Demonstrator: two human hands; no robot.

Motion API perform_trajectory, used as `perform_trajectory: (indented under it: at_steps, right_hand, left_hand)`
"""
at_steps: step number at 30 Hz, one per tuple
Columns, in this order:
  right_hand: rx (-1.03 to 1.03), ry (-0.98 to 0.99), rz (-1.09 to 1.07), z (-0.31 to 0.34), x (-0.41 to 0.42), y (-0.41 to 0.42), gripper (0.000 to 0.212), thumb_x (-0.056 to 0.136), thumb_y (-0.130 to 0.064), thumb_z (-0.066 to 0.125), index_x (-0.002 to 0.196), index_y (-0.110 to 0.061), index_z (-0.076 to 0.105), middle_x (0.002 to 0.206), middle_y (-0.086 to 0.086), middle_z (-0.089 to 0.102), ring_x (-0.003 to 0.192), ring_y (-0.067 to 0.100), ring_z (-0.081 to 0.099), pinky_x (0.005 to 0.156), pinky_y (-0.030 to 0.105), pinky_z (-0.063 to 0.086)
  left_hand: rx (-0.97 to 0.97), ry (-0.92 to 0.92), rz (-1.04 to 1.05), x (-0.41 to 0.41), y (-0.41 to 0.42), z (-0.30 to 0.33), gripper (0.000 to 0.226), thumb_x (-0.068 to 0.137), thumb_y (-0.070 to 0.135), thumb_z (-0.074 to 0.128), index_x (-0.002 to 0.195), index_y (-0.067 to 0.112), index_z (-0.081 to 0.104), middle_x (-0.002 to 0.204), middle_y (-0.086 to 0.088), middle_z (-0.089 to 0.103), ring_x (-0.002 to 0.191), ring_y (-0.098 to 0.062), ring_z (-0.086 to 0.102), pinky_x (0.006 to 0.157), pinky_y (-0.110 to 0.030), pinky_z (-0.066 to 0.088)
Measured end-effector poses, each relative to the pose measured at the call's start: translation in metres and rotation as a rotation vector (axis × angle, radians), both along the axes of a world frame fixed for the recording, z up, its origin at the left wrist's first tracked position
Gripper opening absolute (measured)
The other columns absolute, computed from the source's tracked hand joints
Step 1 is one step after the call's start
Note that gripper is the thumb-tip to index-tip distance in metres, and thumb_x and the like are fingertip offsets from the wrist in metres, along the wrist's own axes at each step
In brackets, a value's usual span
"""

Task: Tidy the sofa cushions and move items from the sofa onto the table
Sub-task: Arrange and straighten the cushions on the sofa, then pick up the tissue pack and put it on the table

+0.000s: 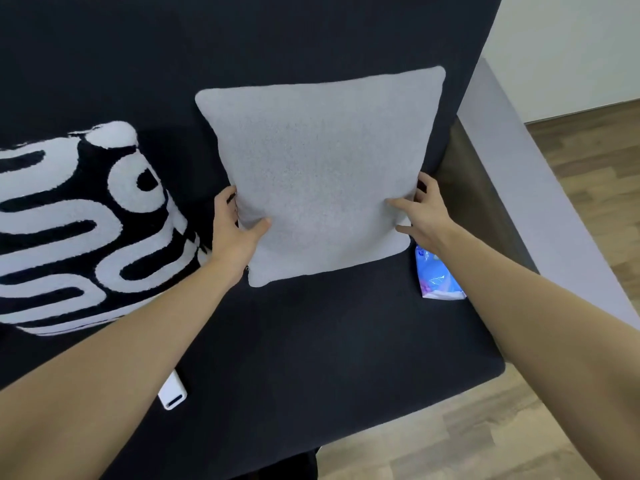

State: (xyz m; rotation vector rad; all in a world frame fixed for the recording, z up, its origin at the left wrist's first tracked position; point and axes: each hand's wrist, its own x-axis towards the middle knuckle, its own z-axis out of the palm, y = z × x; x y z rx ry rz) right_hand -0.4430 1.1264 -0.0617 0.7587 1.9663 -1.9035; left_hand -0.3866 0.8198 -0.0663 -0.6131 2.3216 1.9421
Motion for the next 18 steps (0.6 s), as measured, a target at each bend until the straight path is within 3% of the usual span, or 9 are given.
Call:
perform_trajectory:
  at_steps: [5,8,12,14,18]
  right_hand:
    - [0.012,-0.016,-0.017,0.002,0.002,0.003,0.076,0.088,-0.005,0.07,0.149,-0.029,0.031,0.148,-0.003,0.045,0.121,0.019,0.051,0.101,0.056,0.046]
    - [0.063,-0.018,-0.039,0.006,0.007,0.008,0.062,0.093,-0.011,0.064,0.147,-0.026,0.037,0.132,-0.005,0.052,0.111,0.015,0.052,0.101,0.049,0.048]
    - [0.199,0.052,-0.16,0.013,0.02,0.022,0.046,0.095,-0.017,0.06,0.139,-0.019,0.048,0.116,-0.004,0.058,0.085,0.005,0.058,0.075,0.027,0.054]
    - [0.285,0.099,-0.226,0.016,0.03,0.032,0.035,0.095,-0.016,0.057,0.129,-0.015,0.055,0.099,-0.007,0.062,0.08,0.008,0.059,0.068,0.024,0.053]
    - [0.435,0.109,-0.367,0.012,0.062,0.067,0.019,0.093,-0.016,0.053,0.11,-0.015,0.06,0.096,0.001,0.066,0.09,0.018,0.064,0.082,0.032,0.053]
  left_hand:
    - [-0.156,0.002,0.117,0.002,0.013,-0.001,0.061,0.081,0.017,0.076,0.132,0.02,0.042,0.13,0.002,0.05,0.119,-0.013,0.052,0.1,-0.026,0.045]
    - [-0.303,0.054,0.221,0.003,0.023,0.004,0.044,0.083,0.019,0.073,0.117,0.013,0.047,0.117,-0.004,0.055,0.103,-0.011,0.053,0.084,-0.013,0.043]
    - [-0.23,0.083,0.111,0.004,0.058,0.014,0.018,0.09,0.016,0.064,0.103,0.016,0.052,0.092,0.005,0.058,0.084,-0.004,0.056,0.071,-0.001,0.042]
    - [-0.174,0.072,0.023,0.003,0.079,0.017,0.01,0.092,0.015,0.061,0.099,0.019,0.054,0.087,0.007,0.058,0.08,-0.002,0.056,0.069,-0.002,0.043]
    - [-0.1,0.022,-0.143,0.001,0.134,0.019,0.009,0.091,0.012,0.061,0.096,0.019,0.06,0.082,0.005,0.062,0.08,-0.01,0.059,0.075,-0.016,0.043]
